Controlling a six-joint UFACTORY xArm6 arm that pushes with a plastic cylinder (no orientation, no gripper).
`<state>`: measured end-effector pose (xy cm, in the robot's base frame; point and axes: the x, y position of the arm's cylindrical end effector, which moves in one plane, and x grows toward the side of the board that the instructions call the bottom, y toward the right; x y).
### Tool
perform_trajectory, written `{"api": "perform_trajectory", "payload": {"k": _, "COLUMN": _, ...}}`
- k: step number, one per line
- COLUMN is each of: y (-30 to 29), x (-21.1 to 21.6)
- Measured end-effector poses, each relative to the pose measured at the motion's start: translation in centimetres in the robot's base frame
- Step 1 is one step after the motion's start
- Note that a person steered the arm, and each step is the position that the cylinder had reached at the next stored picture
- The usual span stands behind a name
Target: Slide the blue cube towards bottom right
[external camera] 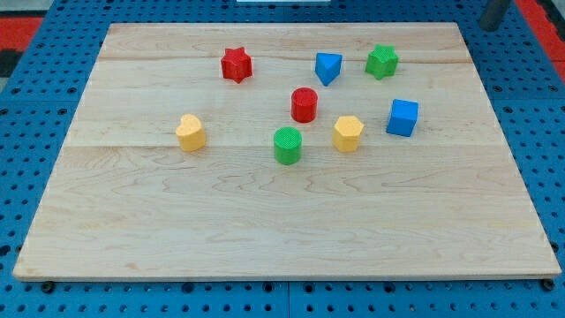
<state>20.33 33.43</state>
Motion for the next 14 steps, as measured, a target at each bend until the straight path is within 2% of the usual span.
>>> {"api": "perform_trajectory", "payload": {"k": 2, "y": -0.2, "x": 0.0}}
{"api": "perform_trajectory", "payload": {"k": 3, "y": -1.5, "x": 2.7}}
{"api": "perform_trajectory", "payload": {"k": 5, "y": -9.7, "x": 12.3}}
{"api": "perform_trajectory", "payload": {"k": 6, "y": -15.3, "x": 14.9}}
{"api": "perform_trajectory", "payload": {"k": 7, "y": -17.8, "x": 15.2}}
{"api": "perform_trajectory", "payload": {"k": 8, "y": -17.8, "x": 15.7}}
{"api": "perform_trajectory", "payload": {"k": 11, "y": -19.7, "x": 22.7}}
{"api": "perform_trajectory", "payload": {"k": 12, "y": -18.0, "x": 24.2}}
{"api": "perform_trajectory", "payload": {"k": 14, "y": -15.4, "x": 23.0}}
